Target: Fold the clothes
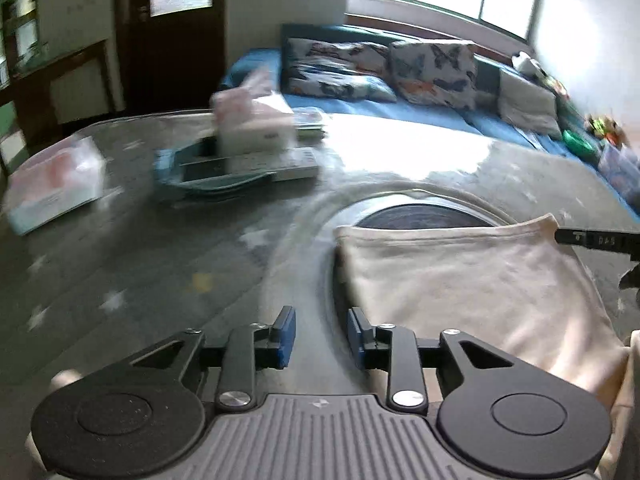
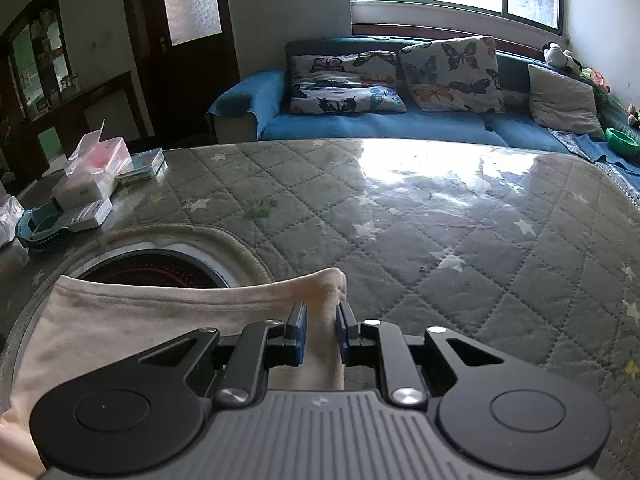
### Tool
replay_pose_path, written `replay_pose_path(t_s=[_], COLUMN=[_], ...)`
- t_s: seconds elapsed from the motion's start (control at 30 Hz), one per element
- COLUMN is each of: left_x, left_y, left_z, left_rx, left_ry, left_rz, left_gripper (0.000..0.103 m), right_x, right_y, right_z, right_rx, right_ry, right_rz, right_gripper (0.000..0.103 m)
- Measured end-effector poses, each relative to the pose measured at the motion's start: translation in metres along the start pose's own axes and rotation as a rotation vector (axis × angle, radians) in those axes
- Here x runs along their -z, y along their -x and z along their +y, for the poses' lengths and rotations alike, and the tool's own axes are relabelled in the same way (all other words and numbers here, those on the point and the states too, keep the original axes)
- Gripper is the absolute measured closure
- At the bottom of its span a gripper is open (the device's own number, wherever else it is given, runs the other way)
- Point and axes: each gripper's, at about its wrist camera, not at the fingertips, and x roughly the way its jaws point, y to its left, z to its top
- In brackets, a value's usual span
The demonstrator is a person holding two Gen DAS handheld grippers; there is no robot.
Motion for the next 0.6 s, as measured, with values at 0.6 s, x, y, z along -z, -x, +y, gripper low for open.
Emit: replay_pose_path(t_s=[0.6], left_x=[-0.016], left_y=[-0.046], left_z=[-0.033], left_rx=[0.012], left_ry=[-0.114], left_rz=[0.006], left_gripper=[0.092], right_x=[0.002], right_y=[0.001], right_z=[-0.008], right_rx=[-0.036], right_ry=[-0.004], right_rz=[0.010], right_gripper=[0.088])
